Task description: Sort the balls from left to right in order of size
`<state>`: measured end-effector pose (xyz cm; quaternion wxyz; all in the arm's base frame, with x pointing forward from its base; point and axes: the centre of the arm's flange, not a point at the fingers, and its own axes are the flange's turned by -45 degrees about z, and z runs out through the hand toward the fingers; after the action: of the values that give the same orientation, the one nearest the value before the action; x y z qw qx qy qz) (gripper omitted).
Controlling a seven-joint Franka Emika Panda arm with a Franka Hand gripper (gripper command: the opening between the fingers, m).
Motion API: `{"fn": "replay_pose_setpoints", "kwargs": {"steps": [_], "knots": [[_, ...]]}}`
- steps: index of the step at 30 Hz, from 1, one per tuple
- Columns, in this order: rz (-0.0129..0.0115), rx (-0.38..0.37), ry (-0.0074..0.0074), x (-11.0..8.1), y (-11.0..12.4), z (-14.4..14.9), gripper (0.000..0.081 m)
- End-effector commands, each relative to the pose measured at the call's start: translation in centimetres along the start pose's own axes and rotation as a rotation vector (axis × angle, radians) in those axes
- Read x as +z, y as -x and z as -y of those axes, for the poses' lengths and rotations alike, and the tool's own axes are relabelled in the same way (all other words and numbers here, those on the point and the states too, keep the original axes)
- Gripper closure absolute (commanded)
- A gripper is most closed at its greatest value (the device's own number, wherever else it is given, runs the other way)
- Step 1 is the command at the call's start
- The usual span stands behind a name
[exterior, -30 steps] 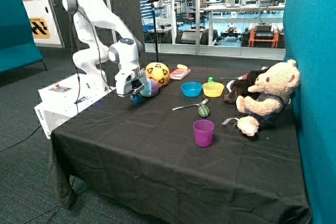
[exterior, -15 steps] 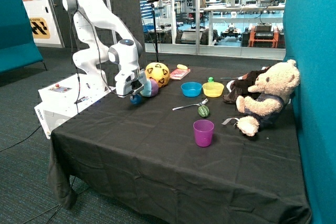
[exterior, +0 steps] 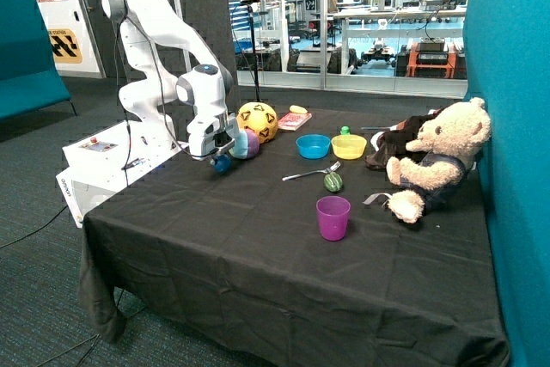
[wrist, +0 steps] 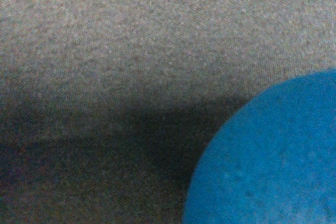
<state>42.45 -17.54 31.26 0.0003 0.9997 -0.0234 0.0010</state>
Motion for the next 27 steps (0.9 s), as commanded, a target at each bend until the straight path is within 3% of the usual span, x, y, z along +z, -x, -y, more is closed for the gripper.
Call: {"fn": "replay_pose_setpoints", "kwargs": {"steps": [1, 15, 27], "knots": [[0.0020, -0.003, -0.0005, -0.1, -0.1, 0.0, 0.0154], [0.0020, -0.010, -0.0005, -0.7, -0.1, 0.0, 0.0158], [0.0020, -0.029, -0.0005, -4.2, -0.5, -0.7, 0.0192]]}}
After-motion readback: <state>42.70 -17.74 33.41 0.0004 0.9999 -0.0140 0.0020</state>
